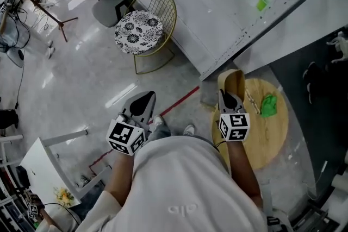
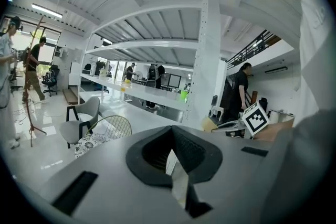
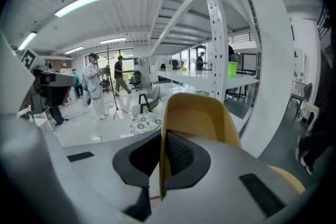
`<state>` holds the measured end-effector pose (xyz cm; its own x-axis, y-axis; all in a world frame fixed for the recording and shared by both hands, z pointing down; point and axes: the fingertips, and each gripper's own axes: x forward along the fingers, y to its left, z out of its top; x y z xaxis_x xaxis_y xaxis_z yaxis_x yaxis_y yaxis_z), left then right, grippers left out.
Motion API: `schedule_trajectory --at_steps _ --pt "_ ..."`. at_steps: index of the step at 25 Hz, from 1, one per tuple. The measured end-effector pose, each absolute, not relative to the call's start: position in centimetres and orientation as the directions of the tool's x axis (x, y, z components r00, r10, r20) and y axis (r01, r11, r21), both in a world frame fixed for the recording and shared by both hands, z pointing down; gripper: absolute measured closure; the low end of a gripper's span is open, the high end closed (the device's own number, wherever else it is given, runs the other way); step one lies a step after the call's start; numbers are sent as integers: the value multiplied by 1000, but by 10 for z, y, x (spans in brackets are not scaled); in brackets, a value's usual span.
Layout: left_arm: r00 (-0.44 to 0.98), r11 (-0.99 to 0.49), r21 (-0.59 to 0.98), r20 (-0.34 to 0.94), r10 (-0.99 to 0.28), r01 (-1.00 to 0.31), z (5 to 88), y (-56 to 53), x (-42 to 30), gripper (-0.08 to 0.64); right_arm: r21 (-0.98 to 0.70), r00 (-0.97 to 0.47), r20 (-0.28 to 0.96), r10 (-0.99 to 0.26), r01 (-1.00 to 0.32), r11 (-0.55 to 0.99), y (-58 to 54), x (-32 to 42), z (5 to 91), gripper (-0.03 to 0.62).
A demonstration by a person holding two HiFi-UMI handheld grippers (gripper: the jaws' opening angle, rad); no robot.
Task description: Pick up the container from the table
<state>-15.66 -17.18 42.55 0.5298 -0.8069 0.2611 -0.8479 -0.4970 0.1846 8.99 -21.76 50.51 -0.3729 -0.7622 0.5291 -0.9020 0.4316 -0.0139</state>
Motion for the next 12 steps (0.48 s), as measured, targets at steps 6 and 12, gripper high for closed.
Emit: schedule_trajectory --at_steps 6,12 --pt "593 -567 175 198 -781 -805 403 -199 -138 545 29 -423 393 -816 -882 471 -220 79 440 560" --pt "669 -648 167 156 -727 -743 387 -215 -115 545 74 -432 289 -855 -880 469 -212 80 389 560"
